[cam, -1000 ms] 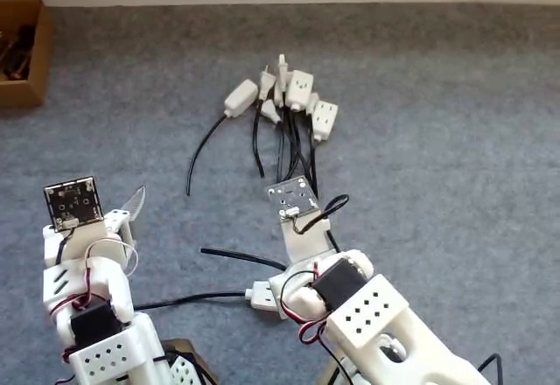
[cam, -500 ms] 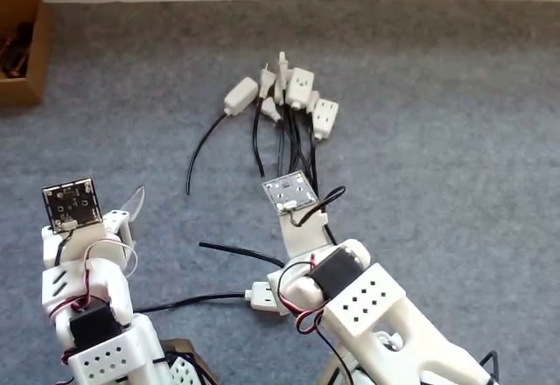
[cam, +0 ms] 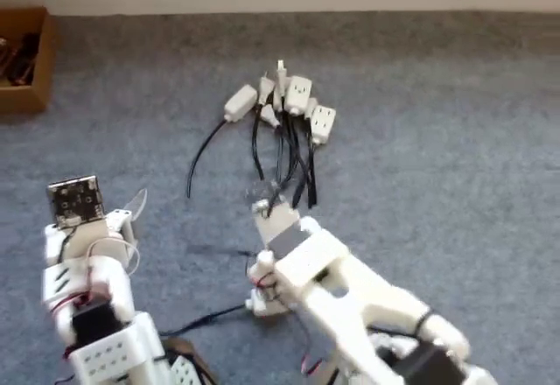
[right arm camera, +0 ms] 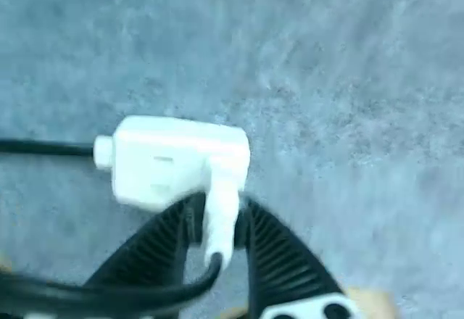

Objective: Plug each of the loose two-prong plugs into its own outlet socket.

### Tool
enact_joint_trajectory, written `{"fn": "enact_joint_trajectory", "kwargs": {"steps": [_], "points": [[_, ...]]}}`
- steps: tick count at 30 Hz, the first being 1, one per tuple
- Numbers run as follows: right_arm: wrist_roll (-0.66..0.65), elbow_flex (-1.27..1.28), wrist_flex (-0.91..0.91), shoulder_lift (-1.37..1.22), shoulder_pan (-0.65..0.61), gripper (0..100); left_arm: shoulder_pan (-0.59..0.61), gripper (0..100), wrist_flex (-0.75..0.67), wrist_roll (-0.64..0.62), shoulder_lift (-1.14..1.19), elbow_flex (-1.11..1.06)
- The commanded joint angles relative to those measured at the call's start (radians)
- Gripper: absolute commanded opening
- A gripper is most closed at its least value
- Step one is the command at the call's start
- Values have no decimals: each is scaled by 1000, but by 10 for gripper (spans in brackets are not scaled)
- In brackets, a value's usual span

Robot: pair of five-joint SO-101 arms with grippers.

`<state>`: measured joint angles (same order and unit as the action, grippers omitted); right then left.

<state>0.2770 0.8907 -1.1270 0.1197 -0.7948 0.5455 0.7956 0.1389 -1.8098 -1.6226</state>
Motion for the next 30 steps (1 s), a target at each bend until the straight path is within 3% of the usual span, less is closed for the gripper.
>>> {"fn": "enact_joint_trajectory", "kwargs": {"steps": [1, 13, 21, 24, 30], "points": [[-72, 16, 53, -77, 73, 6, -12, 376, -15, -9, -4, 5], [-101, -19, 74, -61, 104, 6, -13, 376, -18, -9, -4, -8], [-94, -225, -157, 107, 102, 31, -33, 376, -15, -6, -2, -8], [-25, -294, -272, 183, 105, 158, -53, 376, -14, -5, 1, -8], [74, -318, -394, 303, 101, 523, -54, 376, -14, -5, 2, -8]]}}
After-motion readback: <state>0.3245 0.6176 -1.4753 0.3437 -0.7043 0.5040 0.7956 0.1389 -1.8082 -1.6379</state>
